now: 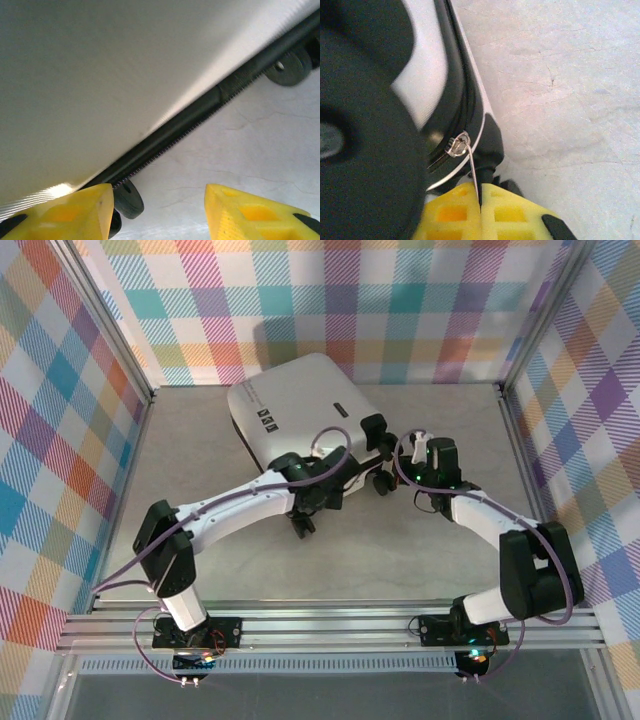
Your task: Pack the luggage
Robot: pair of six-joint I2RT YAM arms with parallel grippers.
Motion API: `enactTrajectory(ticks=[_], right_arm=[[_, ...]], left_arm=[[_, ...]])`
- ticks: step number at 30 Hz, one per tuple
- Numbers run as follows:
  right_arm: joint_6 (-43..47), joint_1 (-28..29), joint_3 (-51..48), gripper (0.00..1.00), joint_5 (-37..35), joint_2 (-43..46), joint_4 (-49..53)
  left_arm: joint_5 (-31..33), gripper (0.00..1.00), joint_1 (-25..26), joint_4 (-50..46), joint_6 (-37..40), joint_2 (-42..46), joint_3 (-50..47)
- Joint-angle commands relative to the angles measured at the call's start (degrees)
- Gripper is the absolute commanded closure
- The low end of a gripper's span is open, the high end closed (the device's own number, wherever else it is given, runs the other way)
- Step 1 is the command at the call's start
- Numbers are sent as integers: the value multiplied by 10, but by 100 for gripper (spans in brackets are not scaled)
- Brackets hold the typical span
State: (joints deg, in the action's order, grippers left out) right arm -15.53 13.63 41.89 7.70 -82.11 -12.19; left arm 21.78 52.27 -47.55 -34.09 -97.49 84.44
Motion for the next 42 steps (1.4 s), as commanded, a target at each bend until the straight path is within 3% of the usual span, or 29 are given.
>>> enactTrajectory(ticks=[1, 8, 14, 23, 27, 33, 37, 42], right_arm=[[1, -33, 29, 100, -62, -30, 25], [27, -35, 85, 100, 25, -94, -40], [30, -35, 151, 100, 105, -188, -105], [9, -30, 266, 100, 131, -300, -129], [31, -6, 240, 100, 115, -277, -149], [36, 6, 216, 100, 117, -258, -153], [36, 7, 215, 100, 120, -261, -150], [32, 8, 208, 100, 128, -257, -154]], left_arm=[[69, 49, -48, -46, 6, 57, -23], [60, 50, -123, -28, 46, 104, -76], [28, 50, -224, 11, 86, 130, -129], [2, 50, -327, 21, 150, 137, -132], [-30, 44, -296, 0, 162, 151, -86], [-15, 26, -168, -26, 117, 142, -8], [20, 25, -92, -23, 50, 94, 40], [23, 24, -50, -4, -6, 1, 95]])
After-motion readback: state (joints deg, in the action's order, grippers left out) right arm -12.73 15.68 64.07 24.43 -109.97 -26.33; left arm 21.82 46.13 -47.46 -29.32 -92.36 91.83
